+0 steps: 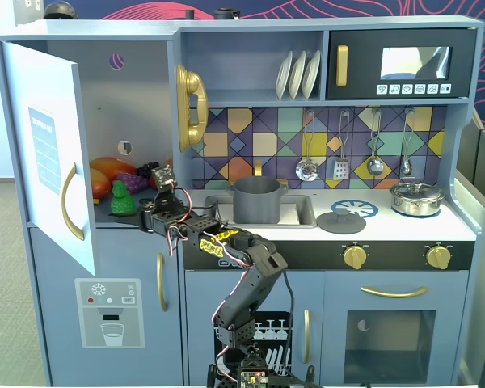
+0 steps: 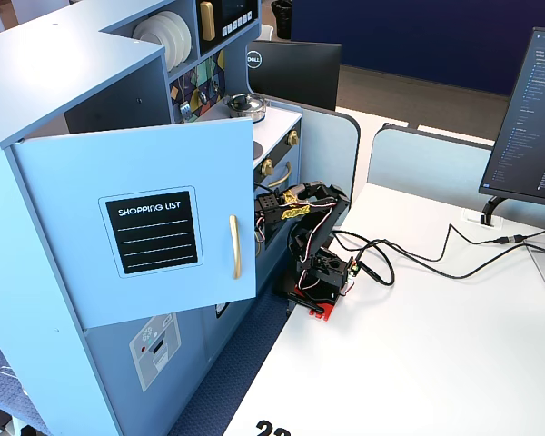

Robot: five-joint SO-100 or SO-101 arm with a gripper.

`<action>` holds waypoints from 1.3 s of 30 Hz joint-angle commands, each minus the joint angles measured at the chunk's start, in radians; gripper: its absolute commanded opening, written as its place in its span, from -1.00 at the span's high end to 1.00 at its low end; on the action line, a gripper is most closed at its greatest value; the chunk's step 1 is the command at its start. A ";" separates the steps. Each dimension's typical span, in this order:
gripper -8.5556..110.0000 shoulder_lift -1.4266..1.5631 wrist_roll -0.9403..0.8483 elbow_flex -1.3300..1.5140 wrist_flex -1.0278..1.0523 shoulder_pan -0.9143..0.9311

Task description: Pick up the green pineapple from the left cabinet and place it in the gray recipient

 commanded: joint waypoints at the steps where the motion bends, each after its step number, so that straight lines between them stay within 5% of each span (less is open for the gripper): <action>1: 0.24 -0.032 -0.012 -0.107 -0.031 0.000; 33: 0.28 -0.324 0.103 -0.360 -0.023 0.020; 36: 0.40 -0.351 0.089 -0.390 -0.020 0.012; 39: 0.86 -0.356 0.015 -0.396 0.002 -0.005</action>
